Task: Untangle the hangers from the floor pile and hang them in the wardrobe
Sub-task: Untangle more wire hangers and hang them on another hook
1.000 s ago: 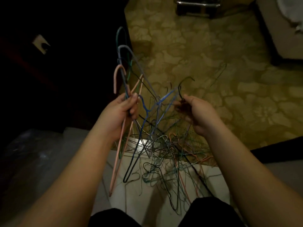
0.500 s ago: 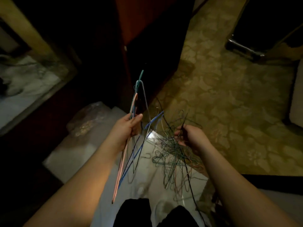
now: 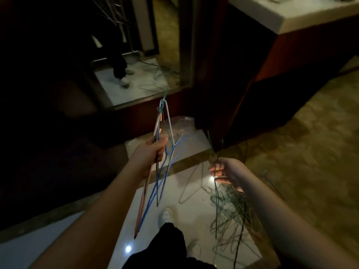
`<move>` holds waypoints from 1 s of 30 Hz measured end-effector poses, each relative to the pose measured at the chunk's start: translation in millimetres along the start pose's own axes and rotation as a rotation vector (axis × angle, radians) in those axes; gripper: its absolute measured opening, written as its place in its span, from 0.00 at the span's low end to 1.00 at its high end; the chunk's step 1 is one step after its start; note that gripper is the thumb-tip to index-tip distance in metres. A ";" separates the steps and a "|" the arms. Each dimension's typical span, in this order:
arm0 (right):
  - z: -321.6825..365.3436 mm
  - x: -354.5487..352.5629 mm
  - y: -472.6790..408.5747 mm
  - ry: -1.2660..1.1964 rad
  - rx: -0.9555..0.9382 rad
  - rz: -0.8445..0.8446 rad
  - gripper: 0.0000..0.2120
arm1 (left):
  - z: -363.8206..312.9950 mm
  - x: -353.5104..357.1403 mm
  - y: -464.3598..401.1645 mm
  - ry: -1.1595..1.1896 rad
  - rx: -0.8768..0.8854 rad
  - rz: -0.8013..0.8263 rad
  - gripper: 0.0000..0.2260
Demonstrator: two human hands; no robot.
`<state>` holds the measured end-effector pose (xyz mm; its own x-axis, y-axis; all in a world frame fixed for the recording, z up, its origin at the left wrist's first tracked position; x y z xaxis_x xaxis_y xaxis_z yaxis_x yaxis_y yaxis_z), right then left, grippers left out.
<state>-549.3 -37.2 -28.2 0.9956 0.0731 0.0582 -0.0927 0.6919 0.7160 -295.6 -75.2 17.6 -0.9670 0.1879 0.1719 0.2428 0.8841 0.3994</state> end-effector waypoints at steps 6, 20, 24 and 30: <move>18.3 105.0 1.1 0.375 -0.048 0.200 0.10 | 6.1 -97.8 95.5 0.090 0.031 -0.207 0.09; -9.3 475.8 43.2 1.074 -0.362 0.509 0.09 | 62.0 -361.7 370.7 0.307 0.242 -0.779 0.04; -30.5 596.2 64.6 1.159 -0.463 0.559 0.09 | 71.0 -438.9 452.9 0.304 0.285 -0.874 0.03; -51.8 748.2 100.7 1.129 -0.561 0.610 0.11 | 77.3 -535.5 562.0 0.336 0.353 -1.041 0.05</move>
<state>185.6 124.4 51.5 0.2754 0.8082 -0.5206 -0.7612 0.5141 0.3953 352.8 354.1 80.4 -0.6039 -0.7811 0.1587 -0.7487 0.6242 0.2234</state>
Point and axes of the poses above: each hand's wrist, its own y-axis away from the middle knuckle, its own x-axis out of the palm, z = x × y, the point moved 3 cm from there along -y, towards the middle knuckle, and after that the axes turned 7 degrees about z, right-handed, at the moved point
